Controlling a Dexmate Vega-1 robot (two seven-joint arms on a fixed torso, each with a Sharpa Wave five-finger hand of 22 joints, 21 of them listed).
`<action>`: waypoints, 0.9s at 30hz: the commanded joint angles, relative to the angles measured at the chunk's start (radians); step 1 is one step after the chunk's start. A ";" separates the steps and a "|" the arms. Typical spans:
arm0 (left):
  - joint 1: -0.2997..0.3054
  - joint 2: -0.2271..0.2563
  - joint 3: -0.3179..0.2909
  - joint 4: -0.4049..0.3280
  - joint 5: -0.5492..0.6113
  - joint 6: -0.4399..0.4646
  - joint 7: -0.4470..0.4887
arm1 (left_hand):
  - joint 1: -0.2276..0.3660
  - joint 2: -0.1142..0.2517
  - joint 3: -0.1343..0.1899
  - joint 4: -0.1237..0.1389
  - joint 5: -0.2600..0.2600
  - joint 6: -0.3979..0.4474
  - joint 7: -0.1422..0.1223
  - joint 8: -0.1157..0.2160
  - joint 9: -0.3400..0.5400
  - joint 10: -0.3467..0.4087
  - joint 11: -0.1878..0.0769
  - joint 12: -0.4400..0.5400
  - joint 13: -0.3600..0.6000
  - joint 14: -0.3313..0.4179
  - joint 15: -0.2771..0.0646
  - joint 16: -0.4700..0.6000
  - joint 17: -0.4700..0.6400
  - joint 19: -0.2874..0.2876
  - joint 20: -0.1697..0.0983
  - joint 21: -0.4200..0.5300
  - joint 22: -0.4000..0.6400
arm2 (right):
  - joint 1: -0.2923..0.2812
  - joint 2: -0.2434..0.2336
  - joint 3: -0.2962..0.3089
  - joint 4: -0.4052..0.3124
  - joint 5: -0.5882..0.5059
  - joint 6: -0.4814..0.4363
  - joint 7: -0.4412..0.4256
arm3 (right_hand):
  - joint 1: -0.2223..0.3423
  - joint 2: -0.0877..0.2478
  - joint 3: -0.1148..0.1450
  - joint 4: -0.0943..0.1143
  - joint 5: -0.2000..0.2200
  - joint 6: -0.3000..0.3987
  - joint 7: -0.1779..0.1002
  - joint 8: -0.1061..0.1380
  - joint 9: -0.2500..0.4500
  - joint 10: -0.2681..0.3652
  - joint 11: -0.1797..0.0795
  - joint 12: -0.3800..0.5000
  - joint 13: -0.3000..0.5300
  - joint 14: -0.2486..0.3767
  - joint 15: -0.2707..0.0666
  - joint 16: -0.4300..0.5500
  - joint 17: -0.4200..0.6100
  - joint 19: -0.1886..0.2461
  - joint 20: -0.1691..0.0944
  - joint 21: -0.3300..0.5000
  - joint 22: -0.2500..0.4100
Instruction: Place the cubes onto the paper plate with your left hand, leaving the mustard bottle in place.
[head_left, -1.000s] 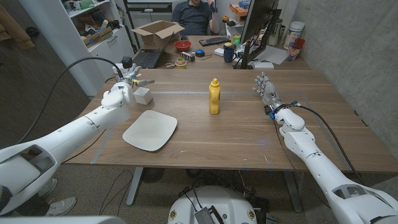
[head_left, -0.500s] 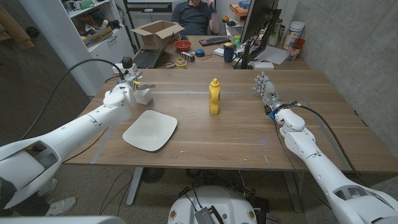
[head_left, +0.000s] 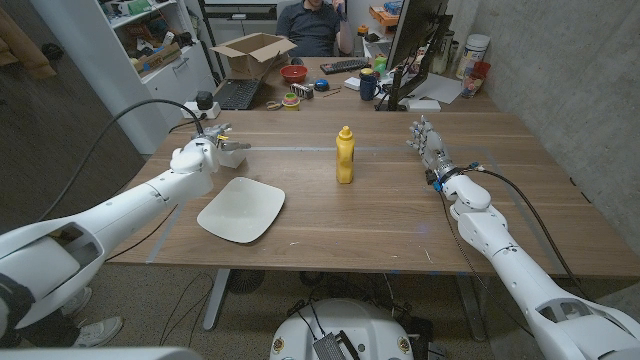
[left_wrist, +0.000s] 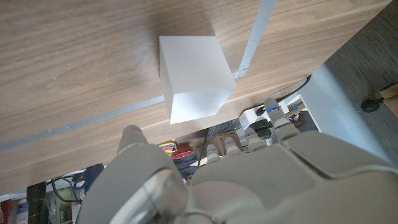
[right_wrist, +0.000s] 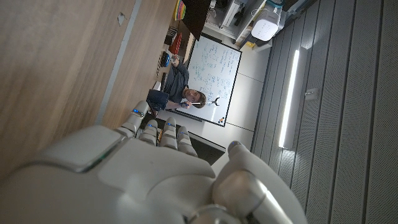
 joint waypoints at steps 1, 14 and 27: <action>-0.030 -0.017 0.053 0.049 0.031 -0.010 -0.032 | 0.015 -0.002 -0.003 -0.002 0.006 -0.077 -0.003 0.010 0.003 -0.077 -0.005 0.000 0.002 0.007 -0.004 0.002 0.003 0.014 0.002 -0.002 0.002 | 0.017 0.006 -0.009 0.023 -0.009 0.003 0.004 | -0.009 0.003 -0.005 0.002 0.006 0.005 0.008 0.005 0.004 0.000 0.006 0.005 0.002 0.004 0.006 0.007 0.003 -0.033 0.003 -0.004 0.002; -0.055 -0.030 0.086 0.094 0.065 -0.020 -0.060 | 0.066 0.002 0.000 -0.024 0.021 -0.091 -0.003 0.013 0.007 -0.060 -0.010 0.004 0.003 0.043 -0.013 0.008 0.002 0.079 -0.012 0.003 0.003 | 0.012 0.008 -0.010 0.020 -0.010 -0.001 -0.003 | -0.009 0.003 -0.007 0.003 0.007 0.005 0.010 0.005 0.004 0.000 0.007 0.005 0.002 0.005 0.008 0.007 0.003 -0.032 0.006 -0.007 0.002; -0.035 -0.060 0.067 0.145 0.066 -0.040 0.067 | 0.220 0.063 0.032 -0.066 0.039 -0.060 -0.003 0.040 0.017 0.027 -0.013 0.011 0.001 0.152 -0.031 0.018 0.002 0.305 -0.067 0.034 0.003 | 0.015 0.001 -0.019 0.014 -0.023 -0.008 -0.013 | -0.010 0.004 -0.010 0.003 0.008 0.006 0.009 0.005 0.004 0.002 0.007 0.006 0.002 0.006 0.010 0.007 0.003 -0.030 0.007 -0.012 0.002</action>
